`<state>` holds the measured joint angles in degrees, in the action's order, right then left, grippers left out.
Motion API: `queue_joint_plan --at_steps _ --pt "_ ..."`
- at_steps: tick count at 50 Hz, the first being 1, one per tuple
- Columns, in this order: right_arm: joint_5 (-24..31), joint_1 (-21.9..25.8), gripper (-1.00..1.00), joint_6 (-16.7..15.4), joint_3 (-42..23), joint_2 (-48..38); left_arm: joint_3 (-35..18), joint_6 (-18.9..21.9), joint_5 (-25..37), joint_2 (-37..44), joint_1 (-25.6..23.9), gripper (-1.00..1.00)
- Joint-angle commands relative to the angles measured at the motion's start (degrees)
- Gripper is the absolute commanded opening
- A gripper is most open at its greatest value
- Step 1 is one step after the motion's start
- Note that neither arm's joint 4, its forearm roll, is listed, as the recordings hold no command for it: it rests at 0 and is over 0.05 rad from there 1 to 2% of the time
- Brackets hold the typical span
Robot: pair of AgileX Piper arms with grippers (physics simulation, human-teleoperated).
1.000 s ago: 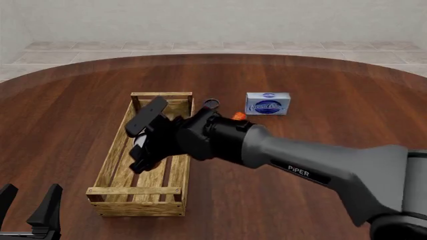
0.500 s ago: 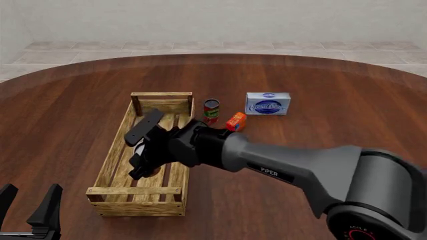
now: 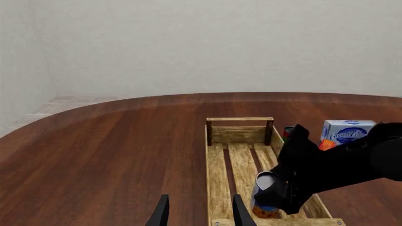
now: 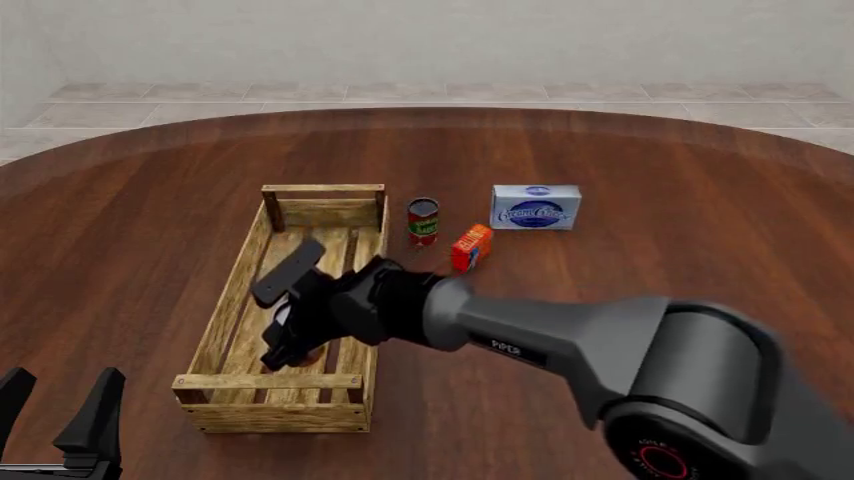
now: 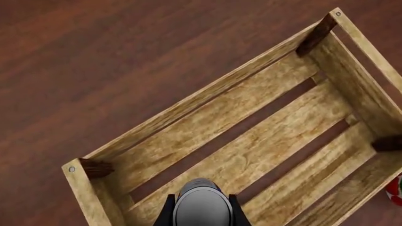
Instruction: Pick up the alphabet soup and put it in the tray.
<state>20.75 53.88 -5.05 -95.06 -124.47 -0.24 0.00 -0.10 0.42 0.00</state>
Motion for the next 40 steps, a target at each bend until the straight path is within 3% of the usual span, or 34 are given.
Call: queue_joint_plan --at_steps 1,40 --pt "-0.6 0.1 -1.0 1.6 -0.7 -1.2 0.0 0.0 0.0 0.0 0.0 1.0" --pt "-1.0 -0.9 -1.0 1.9 -2.0 -5.8 0.0 0.0 0.0 0.0 0.0 1.0"
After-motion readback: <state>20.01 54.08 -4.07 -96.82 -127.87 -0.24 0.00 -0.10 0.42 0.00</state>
